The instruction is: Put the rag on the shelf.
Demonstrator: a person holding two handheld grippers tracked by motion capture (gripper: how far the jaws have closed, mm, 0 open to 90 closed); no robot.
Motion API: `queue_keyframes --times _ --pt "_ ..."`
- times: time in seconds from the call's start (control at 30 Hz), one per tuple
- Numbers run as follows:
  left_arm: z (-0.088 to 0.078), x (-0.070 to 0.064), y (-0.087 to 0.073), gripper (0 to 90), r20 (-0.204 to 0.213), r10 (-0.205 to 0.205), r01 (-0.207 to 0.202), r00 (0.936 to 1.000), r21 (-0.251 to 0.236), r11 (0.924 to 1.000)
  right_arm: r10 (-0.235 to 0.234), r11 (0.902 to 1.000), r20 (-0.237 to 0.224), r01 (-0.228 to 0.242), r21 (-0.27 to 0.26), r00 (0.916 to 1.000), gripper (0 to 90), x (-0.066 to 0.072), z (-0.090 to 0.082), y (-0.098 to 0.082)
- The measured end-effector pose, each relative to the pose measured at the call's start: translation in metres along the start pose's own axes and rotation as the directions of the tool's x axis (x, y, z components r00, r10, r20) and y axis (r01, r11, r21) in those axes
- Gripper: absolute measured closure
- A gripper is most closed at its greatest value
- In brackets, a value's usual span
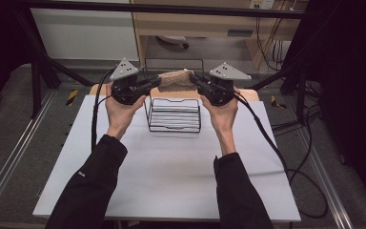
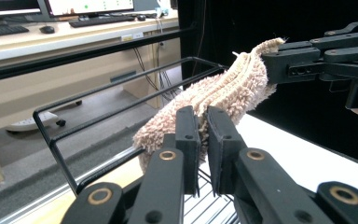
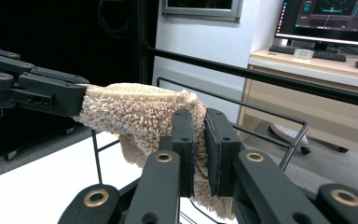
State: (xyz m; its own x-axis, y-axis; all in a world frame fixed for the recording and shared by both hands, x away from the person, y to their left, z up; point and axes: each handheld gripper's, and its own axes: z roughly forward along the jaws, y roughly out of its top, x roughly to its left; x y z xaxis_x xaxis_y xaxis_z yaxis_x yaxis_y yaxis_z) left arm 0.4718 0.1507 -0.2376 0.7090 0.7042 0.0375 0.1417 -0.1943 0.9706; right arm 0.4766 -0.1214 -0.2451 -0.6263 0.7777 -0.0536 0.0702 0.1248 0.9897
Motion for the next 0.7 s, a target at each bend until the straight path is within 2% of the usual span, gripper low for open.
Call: queue_keyframes --times 0.23,0.4,0.5,0.6,0.7 --pt "-0.006 0.002 0.008 79.1 0.001 -0.013 0.013 0.9999 0.003 0.9999 0.001 1.0000 -0.007 -0.001 0.000 1.0000 83.8 0.000 -0.001 -0.002" --pt "-0.011 0.011 0.022 76.3 -0.010 -0.079 0.079 0.9968 -0.024 0.9966 -0.002 1.0000 -0.009 0.002 0.003 1.0000 83.9 0.000 -0.001 -0.003" --pt "-0.006 0.015 0.025 79.1 -0.013 -0.111 0.111 0.9938 -0.002 0.9939 -0.014 0.9998 -0.016 0.014 0.010 0.9998 83.8 0.000 -0.002 -0.005" --pt "0.000 0.017 0.023 81.6 0.015 -0.139 0.139 0.9901 0.023 0.9900 -0.016 0.9998 -0.017 0.016 0.008 0.9997 83.7 0.000 -0.002 -0.006" --pt "0.003 0.013 0.017 87.2 0.049 -0.132 0.130 0.9900 0.050 0.9902 -0.017 0.9998 -0.022 0.017 0.011 0.9996 83.2 0.000 -0.003 -0.008"
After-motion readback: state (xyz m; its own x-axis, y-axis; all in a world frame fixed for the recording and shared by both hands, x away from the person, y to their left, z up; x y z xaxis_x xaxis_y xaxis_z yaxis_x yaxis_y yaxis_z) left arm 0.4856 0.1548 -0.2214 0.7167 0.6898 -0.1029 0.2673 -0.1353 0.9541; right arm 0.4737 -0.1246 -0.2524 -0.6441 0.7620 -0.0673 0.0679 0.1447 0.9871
